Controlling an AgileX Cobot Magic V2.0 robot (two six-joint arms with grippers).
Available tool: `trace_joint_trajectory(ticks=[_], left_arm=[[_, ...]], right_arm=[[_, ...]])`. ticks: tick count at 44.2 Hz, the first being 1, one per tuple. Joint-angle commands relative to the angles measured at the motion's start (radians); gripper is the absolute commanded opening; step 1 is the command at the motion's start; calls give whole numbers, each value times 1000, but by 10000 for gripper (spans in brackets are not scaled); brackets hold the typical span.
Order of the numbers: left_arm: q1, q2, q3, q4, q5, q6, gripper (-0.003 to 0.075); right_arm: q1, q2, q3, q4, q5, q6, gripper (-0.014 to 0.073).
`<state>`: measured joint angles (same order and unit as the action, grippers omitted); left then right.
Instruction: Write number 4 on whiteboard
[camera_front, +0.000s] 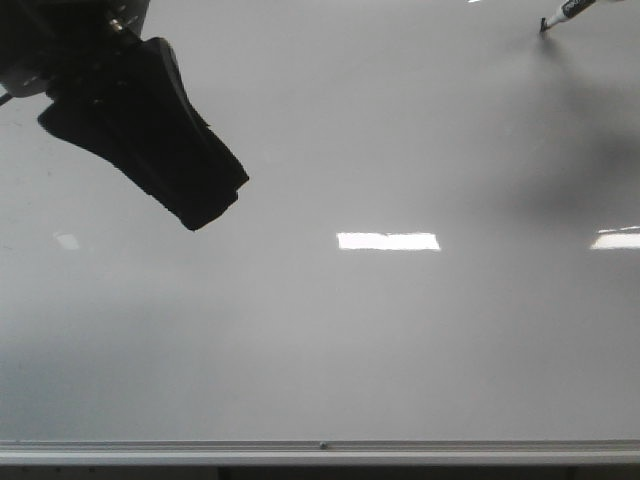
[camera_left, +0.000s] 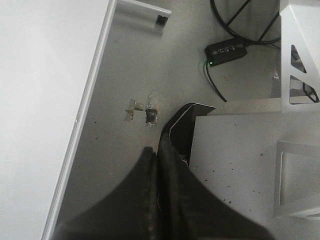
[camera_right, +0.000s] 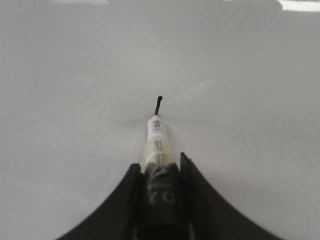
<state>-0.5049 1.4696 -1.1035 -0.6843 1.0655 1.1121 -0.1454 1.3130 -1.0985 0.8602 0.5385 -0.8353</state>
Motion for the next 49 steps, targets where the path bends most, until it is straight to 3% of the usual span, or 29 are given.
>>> trace_joint_trajectory(ticks=[1,18,34,40,49], left_arm=[[-8,-32,-30,-51,-21,-4,-20],[-8,-32,-30,-51,-21,-4,-20],[-8,-32,-30,-51,-21,-4,-20],[-8,-32,-30,-51,-21,-4,-20],[-8,-32,-30,-51,-21,-4,-20]], right_arm=[[-6,-18,4,4,-19,-1,-60],[40,-18,117,-18,-49,0,-60],[-141,-48,116,-18,-61,7,-60],[-126,-76,116,-15,20,7,-60],[-87,-159,80,-9,14,14,-60]])
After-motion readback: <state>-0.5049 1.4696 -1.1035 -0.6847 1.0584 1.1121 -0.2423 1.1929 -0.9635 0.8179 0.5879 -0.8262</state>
